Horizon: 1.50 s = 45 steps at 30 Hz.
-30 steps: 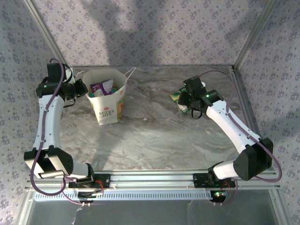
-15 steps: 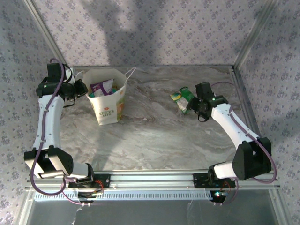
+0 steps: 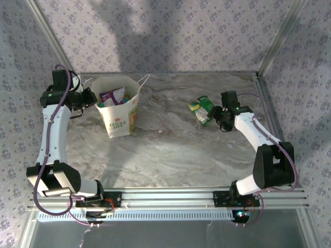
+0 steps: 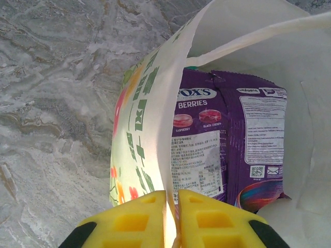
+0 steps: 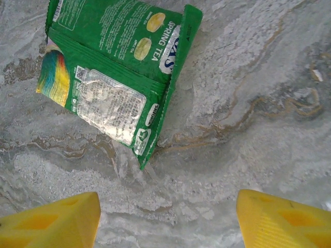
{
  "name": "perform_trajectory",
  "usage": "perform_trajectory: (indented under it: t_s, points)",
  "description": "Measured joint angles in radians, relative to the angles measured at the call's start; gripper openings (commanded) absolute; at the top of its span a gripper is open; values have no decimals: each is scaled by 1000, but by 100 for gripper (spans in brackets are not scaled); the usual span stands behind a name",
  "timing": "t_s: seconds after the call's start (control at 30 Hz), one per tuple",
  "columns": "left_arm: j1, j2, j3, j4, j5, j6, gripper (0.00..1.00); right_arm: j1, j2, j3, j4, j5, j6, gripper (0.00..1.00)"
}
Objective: Place the snacks into the paper bag
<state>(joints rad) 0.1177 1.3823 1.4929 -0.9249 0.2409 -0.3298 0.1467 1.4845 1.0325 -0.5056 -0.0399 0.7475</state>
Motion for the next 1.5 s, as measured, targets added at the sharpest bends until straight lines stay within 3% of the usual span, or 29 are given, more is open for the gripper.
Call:
perform_trajectory:
  t_s: [0.77,1.5]
  points:
    - [0,0,0,-19,-25,0,16,-49,281,58,151,-175,-6,76]
    - [0,0,0,-22,-41,8,16,-54,420,181,182,-217,2,69]
